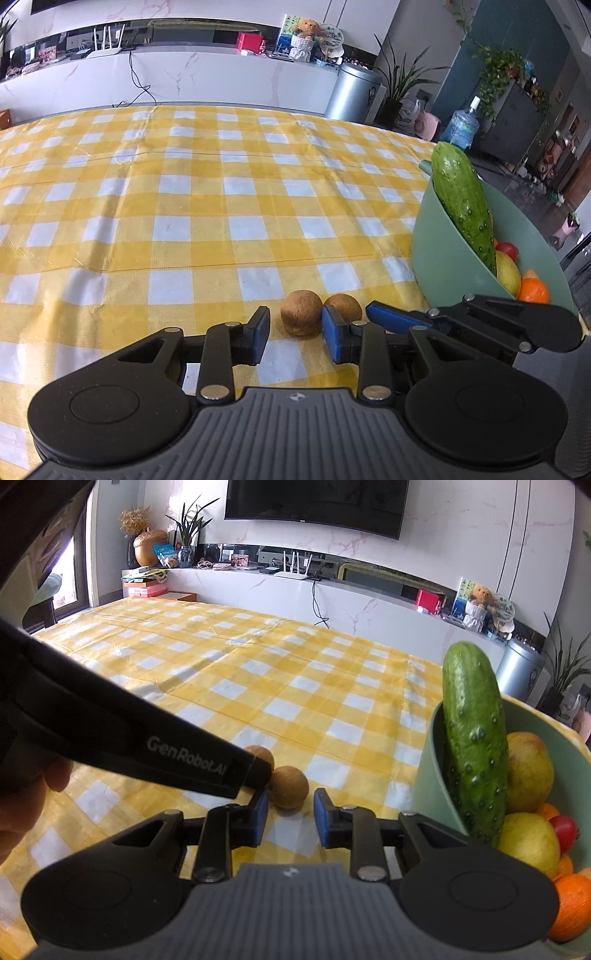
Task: Organize fruits
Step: 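Close the left gripper on a brown fruit while the right gripper grasps the other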
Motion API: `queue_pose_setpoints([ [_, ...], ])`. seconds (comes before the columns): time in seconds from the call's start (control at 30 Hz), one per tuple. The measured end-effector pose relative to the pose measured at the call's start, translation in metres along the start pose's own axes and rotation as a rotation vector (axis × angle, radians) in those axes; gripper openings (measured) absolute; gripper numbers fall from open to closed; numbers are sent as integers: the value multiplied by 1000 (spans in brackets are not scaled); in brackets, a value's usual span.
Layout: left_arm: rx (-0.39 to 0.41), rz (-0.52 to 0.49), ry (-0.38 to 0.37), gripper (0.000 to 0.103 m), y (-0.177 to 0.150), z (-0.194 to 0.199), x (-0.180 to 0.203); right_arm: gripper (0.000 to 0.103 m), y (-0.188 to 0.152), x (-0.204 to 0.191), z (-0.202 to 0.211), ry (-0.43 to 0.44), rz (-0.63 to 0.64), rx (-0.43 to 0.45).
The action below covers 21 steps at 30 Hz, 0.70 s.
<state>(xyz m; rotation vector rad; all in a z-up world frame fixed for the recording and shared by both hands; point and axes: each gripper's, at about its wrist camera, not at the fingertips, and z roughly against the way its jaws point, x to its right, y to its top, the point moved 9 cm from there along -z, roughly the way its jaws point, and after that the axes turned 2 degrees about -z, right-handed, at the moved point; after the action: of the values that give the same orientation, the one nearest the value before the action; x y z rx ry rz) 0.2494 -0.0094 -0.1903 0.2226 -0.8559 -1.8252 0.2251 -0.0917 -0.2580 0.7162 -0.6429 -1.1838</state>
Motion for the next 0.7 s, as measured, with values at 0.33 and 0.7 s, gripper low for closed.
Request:
queue_pose_setpoints([
  [0.33,23,66,-47,32,5,-4,-4,22,-3,-3,-7,-8,28,17],
  [0.7,21,94,29,27,6,6,-15,22,-4,-5,-7,-16,42,27],
])
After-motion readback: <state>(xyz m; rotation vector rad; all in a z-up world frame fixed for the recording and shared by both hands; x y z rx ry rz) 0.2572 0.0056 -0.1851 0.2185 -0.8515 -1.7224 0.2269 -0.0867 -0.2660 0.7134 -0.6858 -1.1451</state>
